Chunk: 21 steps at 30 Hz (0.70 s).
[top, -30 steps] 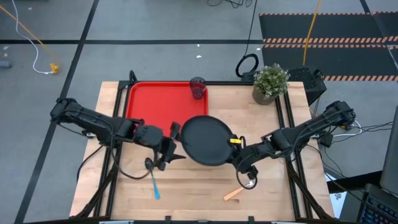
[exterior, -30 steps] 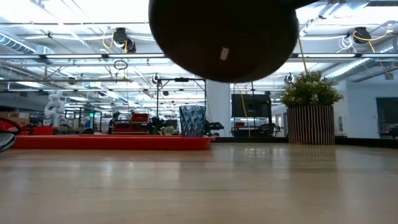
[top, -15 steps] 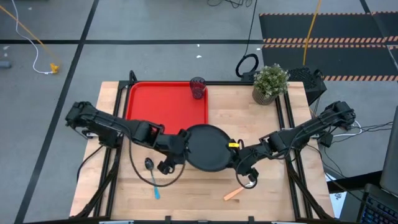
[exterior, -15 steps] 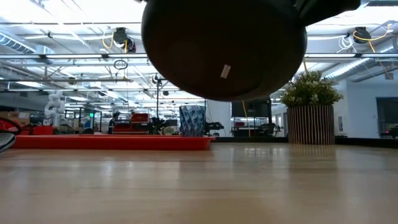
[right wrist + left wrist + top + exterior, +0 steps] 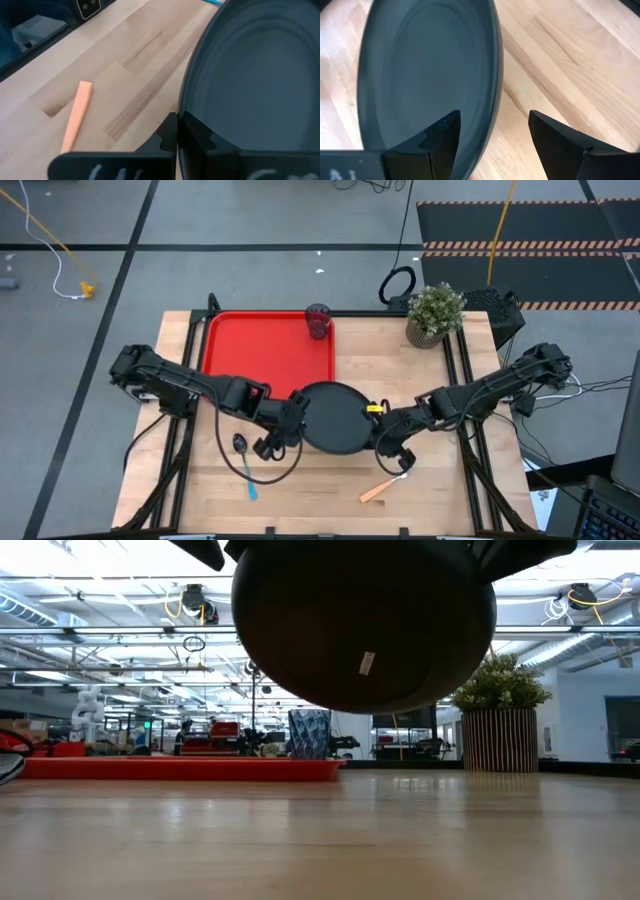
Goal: Pick and place plate/cup/fork/spoon on tray
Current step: Put the black plate on the red tray to the bottom left of the black cup
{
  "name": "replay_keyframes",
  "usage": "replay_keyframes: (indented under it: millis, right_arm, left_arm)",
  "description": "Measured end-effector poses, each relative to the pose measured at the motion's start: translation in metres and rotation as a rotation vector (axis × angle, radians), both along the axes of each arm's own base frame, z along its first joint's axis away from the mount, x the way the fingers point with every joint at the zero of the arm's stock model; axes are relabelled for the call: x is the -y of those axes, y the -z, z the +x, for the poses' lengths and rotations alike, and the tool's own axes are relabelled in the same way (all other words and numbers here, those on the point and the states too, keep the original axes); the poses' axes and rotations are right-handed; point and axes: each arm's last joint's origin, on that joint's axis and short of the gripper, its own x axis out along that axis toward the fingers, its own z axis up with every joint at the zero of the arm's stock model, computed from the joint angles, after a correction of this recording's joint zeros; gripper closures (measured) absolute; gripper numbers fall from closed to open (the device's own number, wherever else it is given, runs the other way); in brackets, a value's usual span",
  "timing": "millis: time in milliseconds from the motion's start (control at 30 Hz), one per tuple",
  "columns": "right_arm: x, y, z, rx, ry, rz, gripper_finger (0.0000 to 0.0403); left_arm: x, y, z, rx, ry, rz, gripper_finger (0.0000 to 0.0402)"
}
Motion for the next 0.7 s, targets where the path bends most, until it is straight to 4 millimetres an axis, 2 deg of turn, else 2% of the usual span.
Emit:
replay_keyframes:
  millis: [200,700]
  right_arm:
    - [-0.0001,0.0,-0.0001,0.0,-0.002,-0.001,0.0403]
    - [0.0001,0.0,0.0,0.012,-0.022,-0.028,0.0403]
  left_arm:
    - [-0.0009,0.0024,0.0009,-0.013,0.009,0.005,0.0179]
    - [-0.0018,0.0026,0.0006,-0.007,0.093,0.047,0.0364]
